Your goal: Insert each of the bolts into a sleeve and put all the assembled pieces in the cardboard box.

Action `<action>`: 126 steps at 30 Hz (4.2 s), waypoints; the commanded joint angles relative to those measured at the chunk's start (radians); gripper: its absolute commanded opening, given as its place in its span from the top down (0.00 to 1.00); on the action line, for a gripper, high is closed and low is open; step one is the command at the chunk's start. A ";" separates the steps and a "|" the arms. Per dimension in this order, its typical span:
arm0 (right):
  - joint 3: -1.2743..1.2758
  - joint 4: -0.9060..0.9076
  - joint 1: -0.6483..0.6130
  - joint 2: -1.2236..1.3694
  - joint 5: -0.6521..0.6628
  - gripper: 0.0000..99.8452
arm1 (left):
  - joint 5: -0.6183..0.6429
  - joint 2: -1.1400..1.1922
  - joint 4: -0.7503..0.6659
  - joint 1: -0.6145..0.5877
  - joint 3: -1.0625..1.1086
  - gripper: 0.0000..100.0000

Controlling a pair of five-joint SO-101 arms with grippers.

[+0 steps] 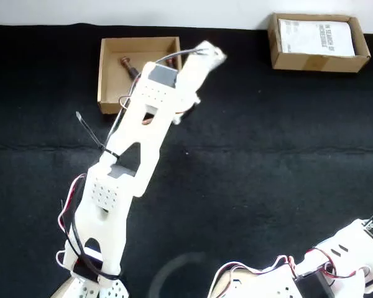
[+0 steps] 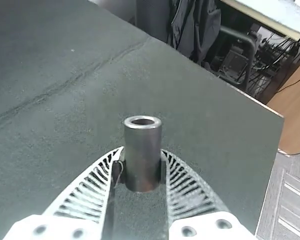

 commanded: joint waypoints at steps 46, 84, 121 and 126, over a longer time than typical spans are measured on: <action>0.002 -0.021 -0.019 -0.007 0.054 0.99 | -0.545 0.415 -0.473 -0.177 -0.050 0.99; 0.071 -0.058 -0.024 -0.007 0.081 0.99 | -0.442 0.412 -0.084 -0.124 -0.536 0.83; 0.136 -0.186 -0.170 -0.007 0.117 0.99 | -0.405 0.321 0.100 -0.056 -0.756 0.99; 0.189 -0.185 -0.326 -0.007 0.115 0.99 | -0.232 0.150 0.106 -0.013 -0.756 0.99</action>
